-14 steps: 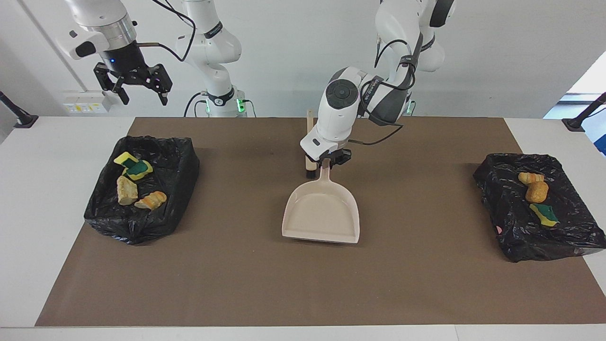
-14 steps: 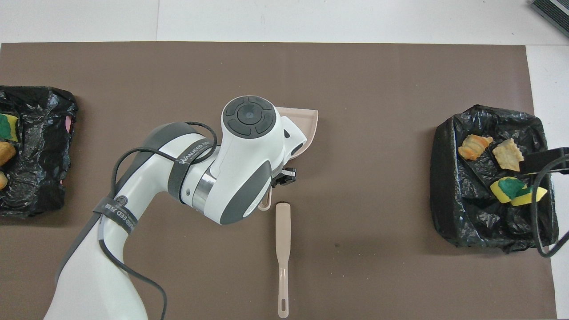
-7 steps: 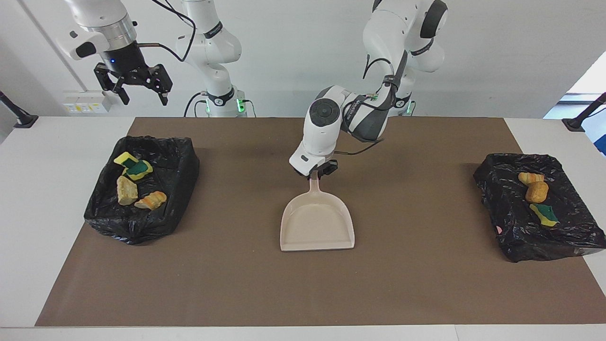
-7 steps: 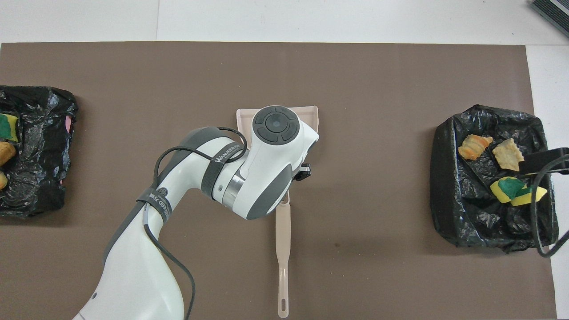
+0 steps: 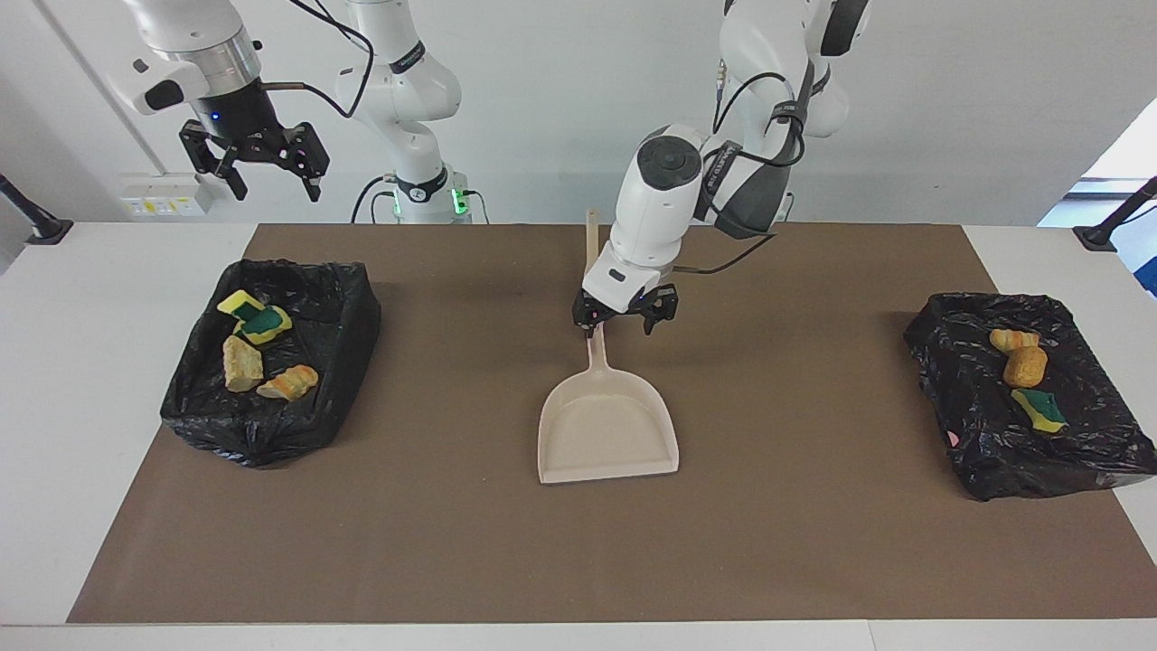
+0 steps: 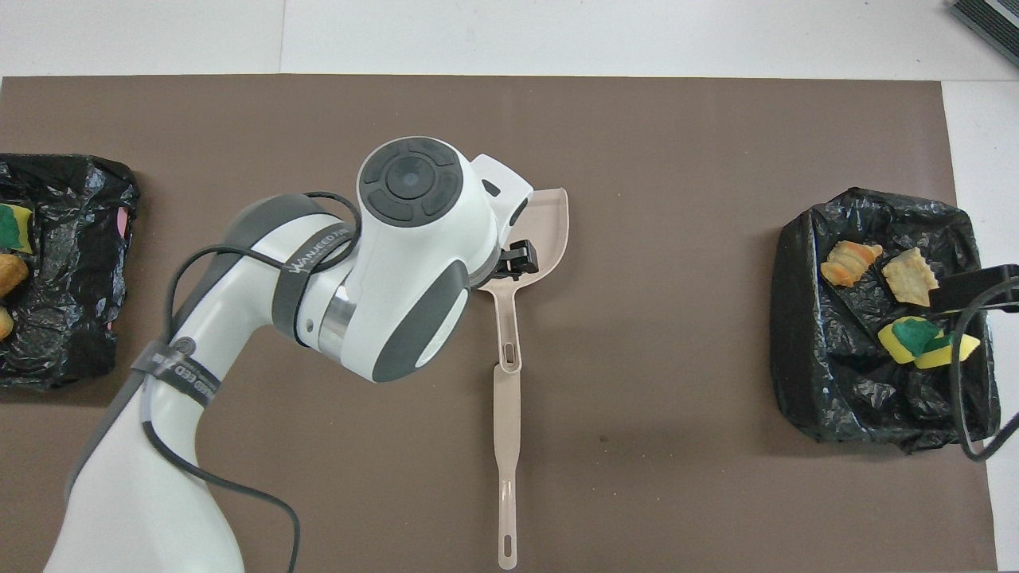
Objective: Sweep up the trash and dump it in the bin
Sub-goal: 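Bring the empty dustpan back and lower it with the left gripper, then open the left gripper and withdraw it from the dustpan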
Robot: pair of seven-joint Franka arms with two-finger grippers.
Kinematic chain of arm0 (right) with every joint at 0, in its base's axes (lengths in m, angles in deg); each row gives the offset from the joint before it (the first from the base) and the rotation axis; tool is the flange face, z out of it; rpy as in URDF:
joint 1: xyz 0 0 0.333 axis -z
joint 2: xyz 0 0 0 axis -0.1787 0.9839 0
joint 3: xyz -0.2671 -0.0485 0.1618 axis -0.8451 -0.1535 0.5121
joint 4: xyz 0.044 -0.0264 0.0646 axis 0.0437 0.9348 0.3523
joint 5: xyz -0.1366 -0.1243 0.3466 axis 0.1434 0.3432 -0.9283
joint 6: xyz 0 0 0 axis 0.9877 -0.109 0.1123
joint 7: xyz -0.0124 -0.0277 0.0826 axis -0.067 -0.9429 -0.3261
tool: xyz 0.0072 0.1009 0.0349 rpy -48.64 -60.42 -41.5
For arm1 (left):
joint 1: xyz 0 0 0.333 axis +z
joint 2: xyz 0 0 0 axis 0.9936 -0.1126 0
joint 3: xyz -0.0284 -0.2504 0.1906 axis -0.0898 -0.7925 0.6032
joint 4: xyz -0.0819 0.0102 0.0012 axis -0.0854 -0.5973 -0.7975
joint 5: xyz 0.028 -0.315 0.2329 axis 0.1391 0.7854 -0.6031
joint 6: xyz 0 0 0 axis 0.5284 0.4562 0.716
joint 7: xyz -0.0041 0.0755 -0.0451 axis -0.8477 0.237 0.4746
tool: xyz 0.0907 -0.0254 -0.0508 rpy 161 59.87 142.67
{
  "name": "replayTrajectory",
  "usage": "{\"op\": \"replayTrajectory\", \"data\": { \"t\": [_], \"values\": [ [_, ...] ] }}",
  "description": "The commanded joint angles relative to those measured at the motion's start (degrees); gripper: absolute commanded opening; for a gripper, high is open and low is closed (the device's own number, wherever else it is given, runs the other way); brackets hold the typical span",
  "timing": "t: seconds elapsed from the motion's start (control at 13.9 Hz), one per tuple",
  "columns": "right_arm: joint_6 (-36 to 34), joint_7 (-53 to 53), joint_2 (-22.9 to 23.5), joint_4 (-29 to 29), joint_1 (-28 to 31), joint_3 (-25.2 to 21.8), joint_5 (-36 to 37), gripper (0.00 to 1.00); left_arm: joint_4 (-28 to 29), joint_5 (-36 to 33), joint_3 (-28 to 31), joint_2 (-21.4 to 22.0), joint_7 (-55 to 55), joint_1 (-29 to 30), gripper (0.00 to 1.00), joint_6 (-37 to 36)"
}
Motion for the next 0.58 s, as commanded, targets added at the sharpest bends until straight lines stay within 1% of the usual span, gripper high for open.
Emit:
{"op": "replayTrajectory", "data": {
  "t": [0.0, 0.14, 0.36, 0.5],
  "values": [
    [-0.19, 1.25, -1.24, 1.59, 0.75, 0.32, 0.45, 1.00, 0.62, 0.09, 0.00, 3.98, -5.08, 5.31, 1.00, -2.27],
    [-0.18, 1.16, -1.24, 1.68, 0.75, 0.32, 0.45, 1.00, 0.36, -0.08, 0.00, 5.65, -12.52, 9.62, 1.00, -6.39],
    [-0.27, 1.25, -1.24, 1.68, 0.75, 0.32, 0.45, 1.00, 0.27, -0.17, 0.00, 7.77, -21.85, 15.42, 1.00, -9.65],
    [-0.36, 1.51, -1.24, 1.68, 0.75, 0.32, 0.45, 1.00, 0.27, -1.92, 0.09, 9.26, -27.83, 18.77, 1.00, -12.63]
  ]
}}
